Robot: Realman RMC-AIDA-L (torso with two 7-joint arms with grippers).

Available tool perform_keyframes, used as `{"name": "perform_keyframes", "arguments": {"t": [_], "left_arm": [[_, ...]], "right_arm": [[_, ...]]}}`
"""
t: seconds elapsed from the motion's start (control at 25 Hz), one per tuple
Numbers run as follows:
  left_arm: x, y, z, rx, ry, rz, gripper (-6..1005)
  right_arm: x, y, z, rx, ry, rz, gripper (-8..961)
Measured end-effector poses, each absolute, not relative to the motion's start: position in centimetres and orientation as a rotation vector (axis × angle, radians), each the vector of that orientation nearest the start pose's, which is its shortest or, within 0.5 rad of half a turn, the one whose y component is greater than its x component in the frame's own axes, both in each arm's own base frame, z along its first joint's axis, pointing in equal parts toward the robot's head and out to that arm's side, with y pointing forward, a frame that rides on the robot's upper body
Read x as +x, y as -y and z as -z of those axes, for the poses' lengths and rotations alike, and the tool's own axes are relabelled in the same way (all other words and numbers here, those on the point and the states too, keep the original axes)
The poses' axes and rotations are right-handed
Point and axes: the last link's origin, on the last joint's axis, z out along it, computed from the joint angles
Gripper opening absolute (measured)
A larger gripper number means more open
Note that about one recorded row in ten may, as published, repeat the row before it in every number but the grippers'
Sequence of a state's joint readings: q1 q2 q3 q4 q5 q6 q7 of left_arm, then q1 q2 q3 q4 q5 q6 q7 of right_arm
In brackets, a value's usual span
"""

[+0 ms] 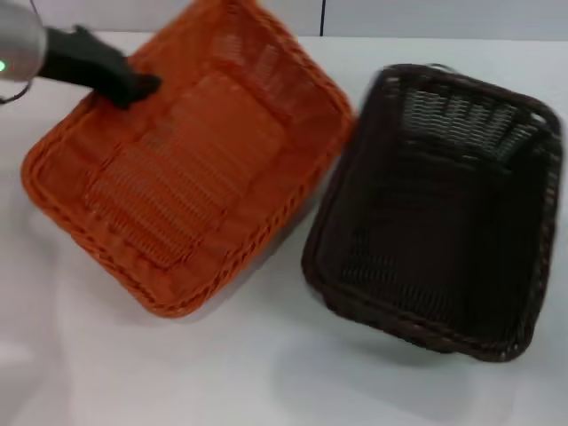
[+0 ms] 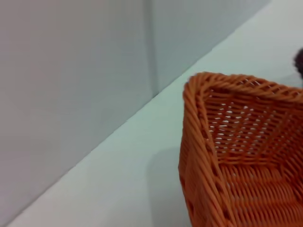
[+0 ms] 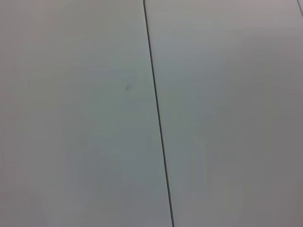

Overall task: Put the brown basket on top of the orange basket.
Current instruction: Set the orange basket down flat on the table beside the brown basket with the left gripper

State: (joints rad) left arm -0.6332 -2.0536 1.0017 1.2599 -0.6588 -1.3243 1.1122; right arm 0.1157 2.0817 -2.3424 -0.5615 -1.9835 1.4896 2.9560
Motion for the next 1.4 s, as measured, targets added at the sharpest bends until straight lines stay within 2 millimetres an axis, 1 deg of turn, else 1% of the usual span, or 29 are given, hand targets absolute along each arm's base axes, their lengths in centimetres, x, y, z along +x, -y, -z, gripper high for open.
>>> {"name": "perform_keyframes", "arguments": {"t": [0.24,0.36,0.56,0.6,0.64,0.68,0.84,0.92,1.0,1.04,1.08,1.24,1.4], "left_arm": [[-17.4,-42.4,-5.4,-2.584,0.275,-0.16,164],[-16.1,-42.6,-4.8,-2.621,0.108,-0.189,159],[-14.5,-43.4,-4.1,-2.639,-0.083,-0.209,156],[-14.5,-43.4,-4.1,-2.639,-0.083,-0.209,156],[-13.8,-44.0,-3.7,-2.626,-0.167,-0.213,155],[-13.5,-44.4,-3.5,-2.613,-0.201,-0.216,155],[-13.3,-44.8,-3.2,-2.6,-0.235,-0.22,152],[-12.8,-45.5,-2.8,-2.581,-0.293,-0.226,150],[-12.8,-45.5,-2.8,-2.581,-0.293,-0.226,148],[-12.6,-45.6,-2.4,-2.586,-0.346,-0.238,147],[-12.5,-45.7,-2.0,-2.588,-0.359,-0.235,146],[-12.3,-46.0,-1.3,-2.594,-0.355,-0.226,163],[-12.3,-46.3,-1.3,-2.576,-0.357,-0.227,180]], "right_arm": [[32.4,-24.8,-1.9,-1.091,-0.454,-0.768,788],[32.4,-24.8,-1.9,-1.091,-0.454,-0.768,788],[32.2,-25.1,-1.9,-1.094,-0.452,-0.774,788],[32.1,-25.2,-1.8,-1.096,-0.452,-0.775,789],[32.1,-25.2,-1.8,-1.099,-0.453,-0.776,789],[32.1,-25.2,-1.7,-1.103,-0.453,-0.777,789],[32.0,-25.2,-1.6,-1.112,-0.451,-0.779,789],[32.0,-25.1,-1.6,-1.113,-0.452,-0.776,789],[32.0,-25.0,-1.5,-1.116,-0.454,-0.776,789],[32.0,-25.0,-1.4,-1.117,-0.454,-0.776,789],[32.0,-25.0,-1.4,-1.119,-0.454,-0.778,789],[31.9,-25.1,-1.4,-1.121,-0.452,-0.782,789],[31.8,-25.2,-1.3,-1.126,-0.452,-0.785,788]]}}
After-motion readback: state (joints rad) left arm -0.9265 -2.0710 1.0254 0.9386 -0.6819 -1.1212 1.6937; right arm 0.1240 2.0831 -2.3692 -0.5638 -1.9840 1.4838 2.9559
